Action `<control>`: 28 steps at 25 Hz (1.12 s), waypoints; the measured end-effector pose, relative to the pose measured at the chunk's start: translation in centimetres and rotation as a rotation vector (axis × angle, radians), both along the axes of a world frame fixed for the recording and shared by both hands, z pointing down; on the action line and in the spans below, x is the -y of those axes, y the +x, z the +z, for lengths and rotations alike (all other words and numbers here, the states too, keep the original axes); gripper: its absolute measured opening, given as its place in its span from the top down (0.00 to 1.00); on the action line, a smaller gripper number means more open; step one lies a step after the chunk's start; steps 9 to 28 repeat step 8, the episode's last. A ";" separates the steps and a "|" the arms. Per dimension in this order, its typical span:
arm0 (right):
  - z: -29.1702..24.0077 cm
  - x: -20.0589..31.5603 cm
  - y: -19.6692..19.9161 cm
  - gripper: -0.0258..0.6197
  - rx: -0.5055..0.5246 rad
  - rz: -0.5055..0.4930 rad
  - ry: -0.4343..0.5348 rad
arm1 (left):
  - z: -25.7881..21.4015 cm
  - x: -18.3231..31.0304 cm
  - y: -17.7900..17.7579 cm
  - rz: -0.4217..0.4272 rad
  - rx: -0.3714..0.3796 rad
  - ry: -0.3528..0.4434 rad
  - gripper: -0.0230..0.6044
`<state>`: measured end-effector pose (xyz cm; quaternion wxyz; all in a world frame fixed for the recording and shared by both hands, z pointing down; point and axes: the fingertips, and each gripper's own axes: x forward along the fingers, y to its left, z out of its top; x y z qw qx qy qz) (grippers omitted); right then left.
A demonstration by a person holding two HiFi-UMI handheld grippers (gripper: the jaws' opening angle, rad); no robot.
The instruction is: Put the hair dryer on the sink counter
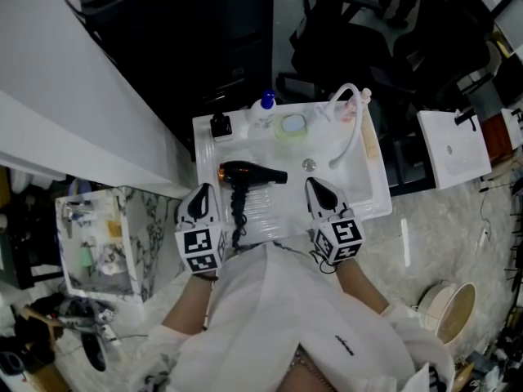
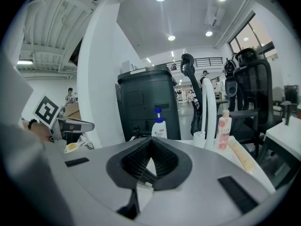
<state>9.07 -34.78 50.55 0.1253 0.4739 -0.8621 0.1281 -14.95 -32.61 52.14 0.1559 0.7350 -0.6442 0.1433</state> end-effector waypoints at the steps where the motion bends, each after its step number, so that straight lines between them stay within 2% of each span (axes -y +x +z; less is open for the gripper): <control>1: 0.0 0.0 0.0 0.93 0.000 -0.001 0.000 | 0.0 0.0 0.1 0.001 -0.001 0.000 0.91; 28: 0.0 0.0 -0.2 0.93 -0.006 -0.019 0.003 | 0.3 0.1 0.2 0.008 0.002 -0.014 0.91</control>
